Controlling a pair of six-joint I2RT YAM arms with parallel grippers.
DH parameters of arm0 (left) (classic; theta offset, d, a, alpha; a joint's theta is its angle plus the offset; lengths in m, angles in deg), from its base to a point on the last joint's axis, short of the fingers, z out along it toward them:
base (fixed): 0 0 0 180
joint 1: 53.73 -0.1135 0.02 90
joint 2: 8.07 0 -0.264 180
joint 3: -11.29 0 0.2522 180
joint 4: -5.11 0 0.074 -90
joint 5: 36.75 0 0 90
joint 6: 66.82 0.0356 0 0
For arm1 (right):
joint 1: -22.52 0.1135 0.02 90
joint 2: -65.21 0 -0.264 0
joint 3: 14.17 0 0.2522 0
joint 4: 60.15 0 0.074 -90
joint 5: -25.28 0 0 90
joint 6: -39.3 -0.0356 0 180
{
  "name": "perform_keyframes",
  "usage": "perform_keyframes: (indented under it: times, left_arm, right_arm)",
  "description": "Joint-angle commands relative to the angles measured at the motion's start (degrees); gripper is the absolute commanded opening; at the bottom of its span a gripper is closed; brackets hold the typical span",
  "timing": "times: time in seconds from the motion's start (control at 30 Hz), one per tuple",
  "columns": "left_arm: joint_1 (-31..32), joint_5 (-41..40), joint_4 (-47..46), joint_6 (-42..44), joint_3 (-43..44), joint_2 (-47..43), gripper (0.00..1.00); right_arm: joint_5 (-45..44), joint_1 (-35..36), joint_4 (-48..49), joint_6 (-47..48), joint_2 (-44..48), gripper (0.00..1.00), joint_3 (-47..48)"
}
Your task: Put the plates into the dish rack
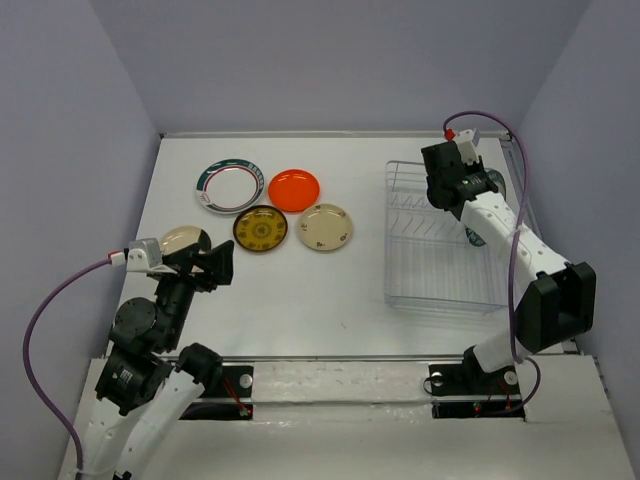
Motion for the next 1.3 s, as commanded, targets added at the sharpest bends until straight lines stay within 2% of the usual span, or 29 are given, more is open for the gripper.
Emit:
perform_keyframes:
  times: [0.0, 0.27, 0.8, 0.87, 0.9, 0.97, 1.0, 1.17, 1.27]
  left_arm:
    - [0.6, -0.7, -2.0, 0.5, 1.4, -0.1, 0.99]
    - [0.6, -0.7, -2.1, 0.6, 1.4, 0.9, 0.99]
    - [-0.1, -1.0, -1.9, 0.4, 1.5, 1.8, 0.99]
    - [-0.2, -0.9, -1.9, 0.4, 1.5, 2.1, 0.99]
    - [-0.4, -0.8, -1.9, 0.5, 1.5, 2.2, 0.99]
    - [-0.5, -0.7, -1.9, 0.5, 1.4, 2.7, 0.99]
    - [-0.6, -0.7, -1.9, 0.5, 1.4, 2.9, 0.99]
    - [-0.9, -0.8, -1.7, 0.2, 1.4, 4.0, 0.99]
    - [-1.2, -0.5, -1.7, -0.2, 1.3, 5.3, 0.99]
  right_arm:
    - [-2.4, -2.3, 7.3, 4.9, 0.3, 0.07, 0.1]
    - [0.6, -3.4, 11.0, 7.4, 0.9, 0.07, 0.8]
    - [8.4, -3.9, 13.4, -4.2, -4.0, 0.07, -7.6]
    - [8.2, -3.9, 13.5, -4.8, -3.7, 0.13, -7.6]
    - [8.2, -3.9, 13.5, -5.0, -3.2, 0.22, -7.5]
    - [8.1, -3.9, 13.5, -5.2, -1.3, 0.32, -7.2]
    - [8.6, -3.9, 13.5, -5.2, -0.5, 0.44, -6.9]
    - [13.9, -3.9, 12.4, -6.5, 7.0, 0.64, -5.2]
    - [20.1, -3.9, 10.9, -8.7, 10.3, 0.69, -4.5]
